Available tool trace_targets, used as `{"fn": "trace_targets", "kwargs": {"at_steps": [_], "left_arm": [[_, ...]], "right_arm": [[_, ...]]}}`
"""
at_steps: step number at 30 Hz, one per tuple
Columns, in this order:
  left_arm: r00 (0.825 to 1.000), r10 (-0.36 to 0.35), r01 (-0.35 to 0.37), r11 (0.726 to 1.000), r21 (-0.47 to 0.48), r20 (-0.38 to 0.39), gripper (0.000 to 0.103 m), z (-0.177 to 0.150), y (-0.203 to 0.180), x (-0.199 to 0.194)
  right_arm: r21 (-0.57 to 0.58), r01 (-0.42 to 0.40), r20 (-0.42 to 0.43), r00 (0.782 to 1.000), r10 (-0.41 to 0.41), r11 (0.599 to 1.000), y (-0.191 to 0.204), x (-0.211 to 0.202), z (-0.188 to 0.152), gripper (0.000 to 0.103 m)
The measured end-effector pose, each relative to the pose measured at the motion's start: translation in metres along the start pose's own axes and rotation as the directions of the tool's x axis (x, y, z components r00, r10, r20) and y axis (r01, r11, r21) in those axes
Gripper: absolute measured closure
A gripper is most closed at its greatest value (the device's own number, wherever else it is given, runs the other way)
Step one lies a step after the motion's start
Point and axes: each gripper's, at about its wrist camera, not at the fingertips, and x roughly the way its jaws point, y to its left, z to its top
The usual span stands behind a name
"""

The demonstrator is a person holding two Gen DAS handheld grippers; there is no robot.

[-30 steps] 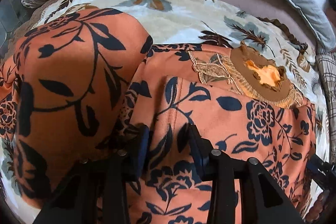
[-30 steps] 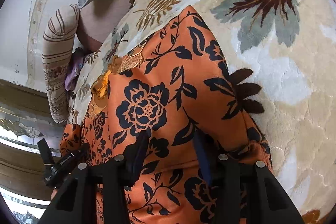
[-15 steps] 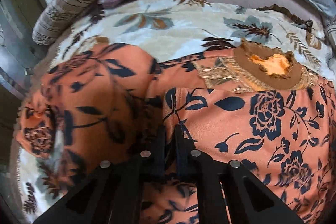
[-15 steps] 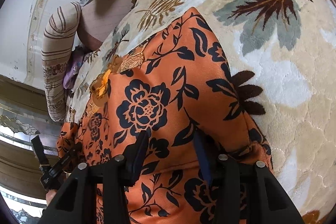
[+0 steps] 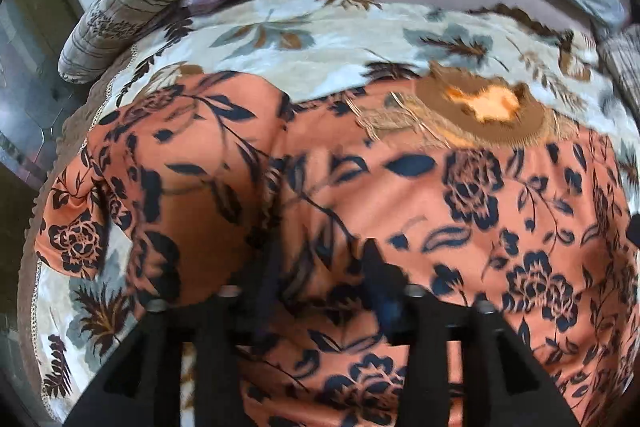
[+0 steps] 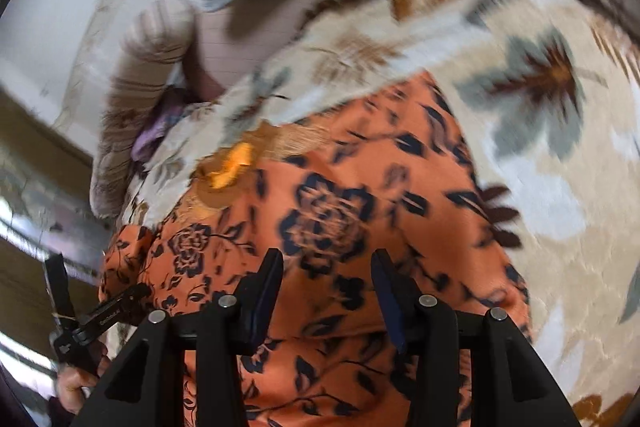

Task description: Fold small clothes

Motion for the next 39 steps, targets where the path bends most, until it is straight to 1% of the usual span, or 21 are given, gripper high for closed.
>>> {"fn": "trace_targets", "kwargs": {"at_steps": [3,4,5,6,8,10,13,14,16,17,19,20,22,23,24,25,29,31,34,37,39], "left_arm": [[0.996,0.025,-0.023,0.999,0.025,-0.090,0.056,-0.013,-0.008,0.019],[0.994,0.018,-0.016,1.000,0.020,-0.104,0.056,-0.018,-0.007,0.022],[0.996,0.012,-0.011,1.000,0.018,-0.091,0.056,-0.021,-0.006,0.019],[0.996,0.005,-0.002,1.000,0.028,-0.084,0.056,-0.024,-0.005,0.013],[0.997,-0.013,0.016,0.999,0.047,-0.070,0.056,-0.029,-0.003,0.001],[1.000,-0.023,0.024,0.998,0.051,-0.010,0.056,-0.033,0.006,-0.020],[0.998,-0.042,0.040,0.999,0.030,0.056,0.053,-0.037,0.023,-0.045],[0.997,-0.046,0.046,0.999,0.013,0.068,0.051,-0.038,0.031,-0.052],[0.994,-0.066,0.068,0.997,-0.020,0.084,0.051,-0.042,0.046,-0.064],[0.994,-0.072,0.075,0.997,-0.030,0.088,0.051,-0.045,0.050,-0.068],[0.993,-0.071,0.077,0.995,-0.058,0.098,0.050,-0.050,0.068,-0.076],[0.992,-0.067,0.075,0.995,-0.071,0.103,0.049,-0.051,0.076,-0.078],[0.992,-0.055,0.067,0.992,-0.106,0.116,0.040,-0.056,0.096,-0.081],[0.992,-0.042,0.059,0.989,-0.136,0.122,0.032,-0.059,0.110,-0.084],[0.991,-0.032,0.053,0.984,-0.168,0.128,0.027,-0.061,0.124,-0.086],[0.991,-0.029,0.055,0.979,-0.195,0.132,0.026,-0.062,0.136,-0.088],[0.994,-0.034,0.064,0.947,-0.314,0.101,0.026,-0.063,0.191,-0.082],[0.996,-0.031,0.061,0.928,-0.368,0.086,0.026,-0.063,0.216,-0.075],[0.996,-0.043,0.072,0.874,-0.481,0.072,0.026,-0.062,0.258,-0.065],[0.996,-0.056,0.087,0.804,-0.588,0.071,0.026,-0.059,0.295,-0.057],[0.996,-0.049,0.081,0.774,-0.628,0.068,0.026,-0.055,0.308,-0.052]], "right_arm": [[0.000,0.033,-0.112,0.993,-0.033,0.999,0.002,0.030,-0.012,0.053],[-0.005,0.045,-0.116,0.992,-0.045,0.999,0.002,0.035,-0.016,0.053],[-0.037,0.060,-0.089,0.994,-0.063,0.997,0.006,0.034,-0.018,0.053],[-0.078,0.082,-0.085,0.992,-0.088,0.994,0.013,0.033,-0.018,0.053],[-0.104,0.099,-0.075,0.991,-0.107,0.990,0.018,0.030,-0.017,0.053],[-0.075,0.064,-0.045,0.997,-0.067,0.995,0.019,0.022,-0.018,0.053],[-0.100,0.062,0.005,0.998,-0.062,0.993,0.029,0.018,-0.019,0.053],[-0.116,0.067,-0.002,0.998,-0.068,0.991,0.032,0.022,-0.020,0.053],[-0.138,0.102,-0.070,0.991,-0.112,0.985,0.035,0.039,-0.025,0.051],[-0.155,0.128,-0.073,0.987,-0.141,0.980,0.035,0.043,-0.032,0.051],[-0.202,0.159,-0.031,0.985,-0.169,0.966,0.044,0.038,-0.037,0.051],[-0.222,0.163,-0.024,0.985,-0.173,0.961,0.049,0.034,-0.039,0.051],[-0.224,0.132,-0.002,0.991,-0.136,0.966,0.052,0.024,-0.042,0.051],[-0.226,0.122,0.020,0.992,-0.121,0.966,0.054,0.017,-0.042,0.051],[-0.227,0.120,0.038,0.993,-0.114,0.966,0.056,0.012,-0.042,0.051],[-0.217,0.112,0.065,0.993,-0.100,0.970,0.056,0.004,-0.040,0.049],[-0.183,0.065,0.106,0.993,-0.046,0.981,0.059,-0.017,-0.034,0.038],[-0.175,0.040,0.104,0.994,-0.022,0.984,0.061,-0.021,-0.033,0.036],[-0.164,0.011,0.073,0.997,0.001,0.986,0.062,-0.017,-0.031,0.036],[-0.146,-0.023,0.045,0.999,0.030,0.989,0.064,-0.010,-0.026,0.036],[-0.140,-0.039,0.034,0.998,0.044,0.989,0.066,-0.007,-0.023,0.036]]}}
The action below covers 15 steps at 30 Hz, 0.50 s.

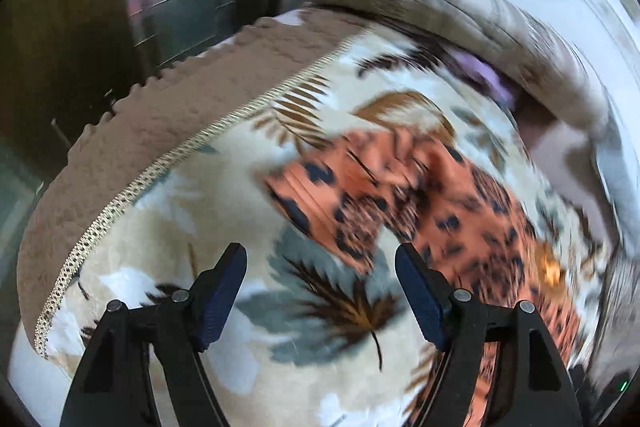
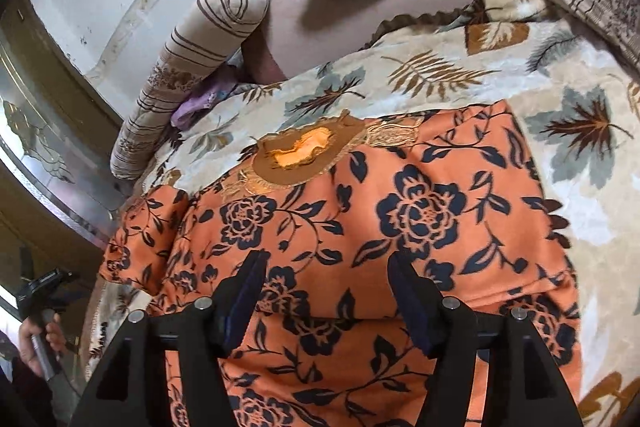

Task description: Fold small clothes

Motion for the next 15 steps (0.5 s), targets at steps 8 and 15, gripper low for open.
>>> {"fn": "trace_targets", "kwargs": {"at_steps": [8,15], "left_arm": [[0.996,-0.084,0.076,0.982,-0.170,-0.039,0.026,0.015,0.006,0.033],[0.992,-0.091,0.072,0.976,-0.208,-0.082,0.026,-0.003,0.001,0.058]], "right_arm": [[-0.015,0.002,-0.015,1.000,-0.002,1.000,0.001,0.011,0.009,0.036],[0.001,0.010,-0.025,1.000,-0.010,1.000,-0.005,0.015,0.009,0.036]]}}
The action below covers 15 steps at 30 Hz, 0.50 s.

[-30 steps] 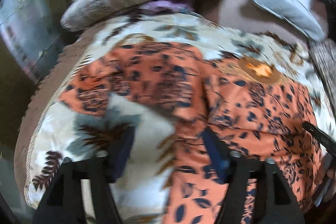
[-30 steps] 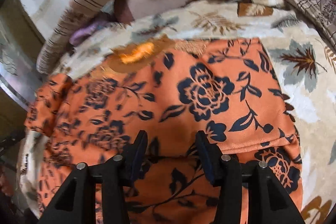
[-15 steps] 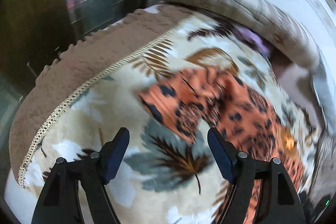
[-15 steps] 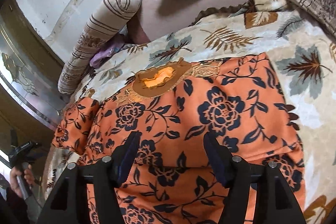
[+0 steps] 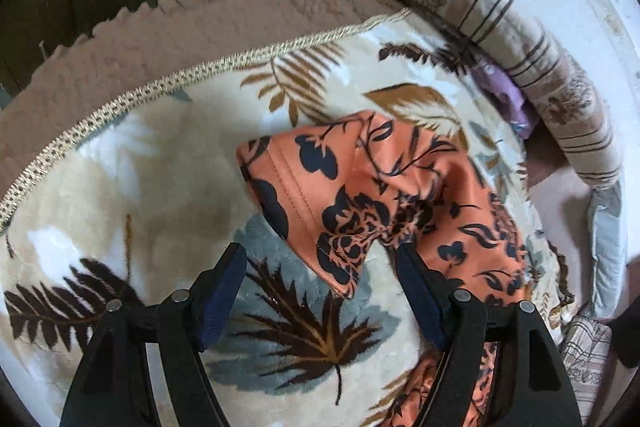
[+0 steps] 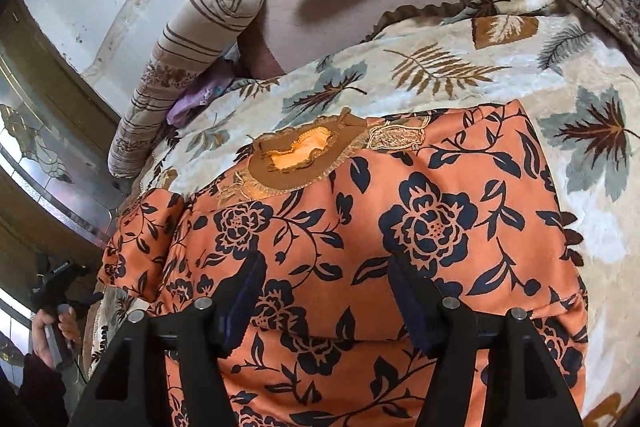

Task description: Fold small clothes

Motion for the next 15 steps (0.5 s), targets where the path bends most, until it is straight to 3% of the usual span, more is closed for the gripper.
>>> {"fn": "trace_targets", "kwargs": {"at_steps": [2,5,6,8,11,15], "left_arm": [[1.000,0.014,-0.014,1.000,-0.026,-0.009,0.026,0.003,0.001,0.011],[0.999,0.022,-0.021,0.999,-0.027,0.039,0.030,0.008,0.002,0.018],[0.998,0.022,-0.021,1.000,-0.021,0.059,0.057,0.009,0.001,0.018],[0.998,0.022,-0.023,1.000,0.015,0.055,0.095,0.013,-0.004,0.019],[0.992,0.029,-0.042,0.993,0.106,0.119,0.095,0.017,-0.023,0.000],[0.985,-0.089,0.048,0.964,0.260,0.149,0.095,0.023,-0.076,-0.055]], "right_arm": [[-0.007,0.005,-0.003,1.000,-0.005,1.000,0.000,0.000,-0.002,0.036],[-0.028,0.025,0.007,1.000,-0.025,0.999,0.000,-0.002,-0.004,0.036],[-0.033,0.030,0.009,1.000,-0.030,0.999,-0.001,-0.002,-0.005,0.036],[-0.033,0.039,0.013,0.999,-0.038,0.999,-0.005,-0.002,-0.005,0.036],[-0.020,0.052,0.025,0.998,-0.051,0.998,-0.012,-0.003,-0.003,0.036],[0.022,0.047,0.053,0.997,-0.048,0.999,-0.022,-0.011,0.002,0.036]]}}
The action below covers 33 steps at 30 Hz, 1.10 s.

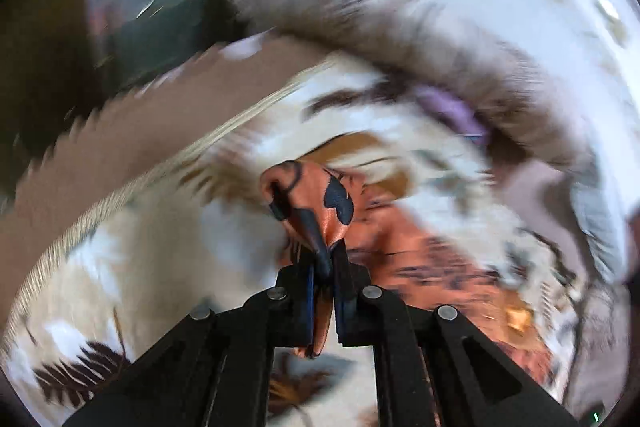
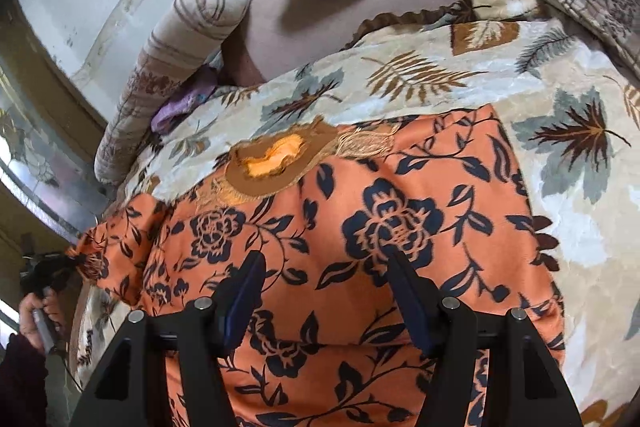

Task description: Fold small clothes

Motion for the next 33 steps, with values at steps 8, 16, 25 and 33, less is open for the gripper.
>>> {"fn": "trace_targets", "kwargs": {"at_steps": [8,16,25,33], "left_arm": [[0.977,-0.194,0.214,0.921,0.324,-0.093,0.095,0.016,-0.182,-0.108],[0.903,-0.300,0.416,0.789,0.452,-0.309,0.095,-0.070,-0.347,-0.110],[0.738,-0.295,0.611,0.674,0.415,-0.607,0.078,-0.209,-0.424,-0.056],[0.813,-0.333,0.561,0.667,0.490,-0.477,0.043,-0.186,-0.393,-0.060]], "right_arm": [[0.061,-0.018,0.070,0.997,0.013,0.998,-0.015,-0.024,0.008,0.036],[0.163,-0.029,0.128,0.992,0.008,0.986,-0.056,-0.052,0.014,0.036],[0.333,-0.040,0.121,0.993,-0.001,0.942,-0.127,-0.073,0.018,0.036],[0.332,-0.078,0.096,0.994,0.049,0.940,-0.127,-0.068,0.020,0.034]]}}
